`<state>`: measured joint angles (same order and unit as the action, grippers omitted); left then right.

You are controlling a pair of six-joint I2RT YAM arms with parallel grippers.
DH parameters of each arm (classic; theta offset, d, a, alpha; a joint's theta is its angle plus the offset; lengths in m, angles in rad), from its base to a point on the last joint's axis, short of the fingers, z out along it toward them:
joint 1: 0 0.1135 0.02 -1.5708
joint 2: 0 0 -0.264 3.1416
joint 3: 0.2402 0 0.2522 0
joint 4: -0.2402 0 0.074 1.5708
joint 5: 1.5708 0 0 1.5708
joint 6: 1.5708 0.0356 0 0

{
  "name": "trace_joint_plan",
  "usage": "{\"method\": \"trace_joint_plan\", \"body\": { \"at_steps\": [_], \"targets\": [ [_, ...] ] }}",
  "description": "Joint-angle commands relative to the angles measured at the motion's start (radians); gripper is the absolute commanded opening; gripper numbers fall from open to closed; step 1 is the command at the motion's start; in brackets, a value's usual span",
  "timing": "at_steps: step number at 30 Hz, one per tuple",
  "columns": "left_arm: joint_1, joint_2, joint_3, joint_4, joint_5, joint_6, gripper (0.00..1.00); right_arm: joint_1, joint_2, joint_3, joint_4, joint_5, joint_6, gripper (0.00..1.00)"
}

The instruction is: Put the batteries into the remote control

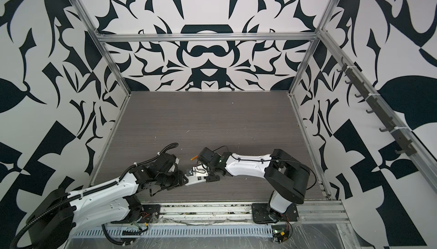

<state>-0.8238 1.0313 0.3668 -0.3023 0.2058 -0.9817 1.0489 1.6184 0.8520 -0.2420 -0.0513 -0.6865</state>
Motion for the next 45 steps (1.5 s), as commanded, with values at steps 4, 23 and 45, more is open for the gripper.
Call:
{"method": "trace_joint_plan", "body": {
  "at_steps": [4,23,45],
  "targets": [
    [0.004,-0.013,-0.019,0.006,-0.003,-0.014,0.44,0.005,-0.008,0.016,-0.010,-0.036,0.031,0.31],
    [0.005,-0.025,-0.035,0.029,0.003,-0.018,0.43,0.000,-0.110,0.062,-0.118,-0.035,0.234,0.32],
    [0.005,-0.072,-0.038,0.013,-0.038,-0.014,0.41,-0.031,-0.040,0.240,-0.378,-0.090,0.889,0.35]
  ]
}}
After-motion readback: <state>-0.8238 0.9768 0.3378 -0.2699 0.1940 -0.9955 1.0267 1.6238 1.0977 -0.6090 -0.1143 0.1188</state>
